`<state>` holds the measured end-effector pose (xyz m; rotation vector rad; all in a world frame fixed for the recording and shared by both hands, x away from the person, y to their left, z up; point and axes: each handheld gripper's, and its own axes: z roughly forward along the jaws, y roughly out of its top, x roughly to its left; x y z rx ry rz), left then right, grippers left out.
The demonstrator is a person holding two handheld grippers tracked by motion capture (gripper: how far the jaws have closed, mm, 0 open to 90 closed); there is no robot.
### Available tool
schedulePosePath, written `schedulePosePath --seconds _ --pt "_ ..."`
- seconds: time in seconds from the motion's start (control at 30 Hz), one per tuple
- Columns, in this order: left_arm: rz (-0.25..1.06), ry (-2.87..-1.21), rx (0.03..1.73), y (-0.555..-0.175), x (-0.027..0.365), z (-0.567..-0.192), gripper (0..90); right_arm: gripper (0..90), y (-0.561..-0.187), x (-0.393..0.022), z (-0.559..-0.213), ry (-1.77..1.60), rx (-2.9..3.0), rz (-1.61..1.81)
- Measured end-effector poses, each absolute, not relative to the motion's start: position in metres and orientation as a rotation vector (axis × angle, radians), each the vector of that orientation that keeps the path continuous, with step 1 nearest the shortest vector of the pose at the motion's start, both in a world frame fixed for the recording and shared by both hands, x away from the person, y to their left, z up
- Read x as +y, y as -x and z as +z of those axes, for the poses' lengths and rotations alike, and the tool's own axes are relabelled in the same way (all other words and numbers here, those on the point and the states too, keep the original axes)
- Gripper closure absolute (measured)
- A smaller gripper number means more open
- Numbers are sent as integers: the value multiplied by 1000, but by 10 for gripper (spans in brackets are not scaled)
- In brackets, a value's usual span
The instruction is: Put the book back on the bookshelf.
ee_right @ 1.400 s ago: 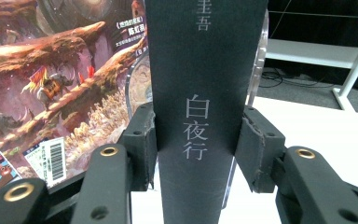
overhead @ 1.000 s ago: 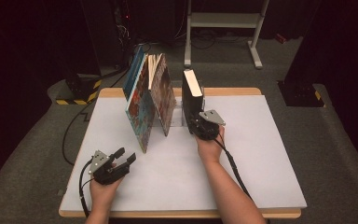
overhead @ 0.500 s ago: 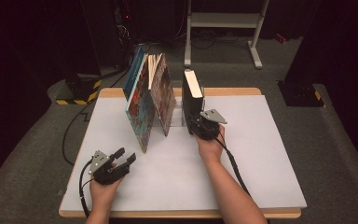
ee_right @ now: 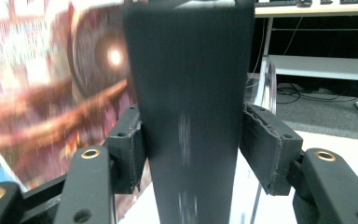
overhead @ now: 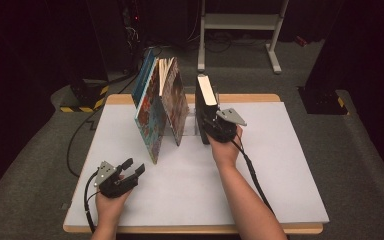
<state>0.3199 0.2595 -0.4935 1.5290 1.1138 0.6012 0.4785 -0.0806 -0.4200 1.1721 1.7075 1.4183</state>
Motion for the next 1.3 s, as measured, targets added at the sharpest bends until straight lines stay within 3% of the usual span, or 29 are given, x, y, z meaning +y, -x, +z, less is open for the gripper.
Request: schedulePosePath --seconds 0.2,0.33,0.87,1.3 --pt "598 -1528 1120 -320 261 -494 415 446 -493 -73 -397 -1201 1715 1384" --pt "597 -1526 1121 -319 262 -495 415 529 -494 -71 -394 -1217 1673 1309" --pt "592 -1532 1120 -320 261 -496 415 540 -502 -65 -375 -1150 1609 1281" --pt "592 -1531 1120 -319 262 -496 416 524 -507 -69 -401 -1185 1608 1314"
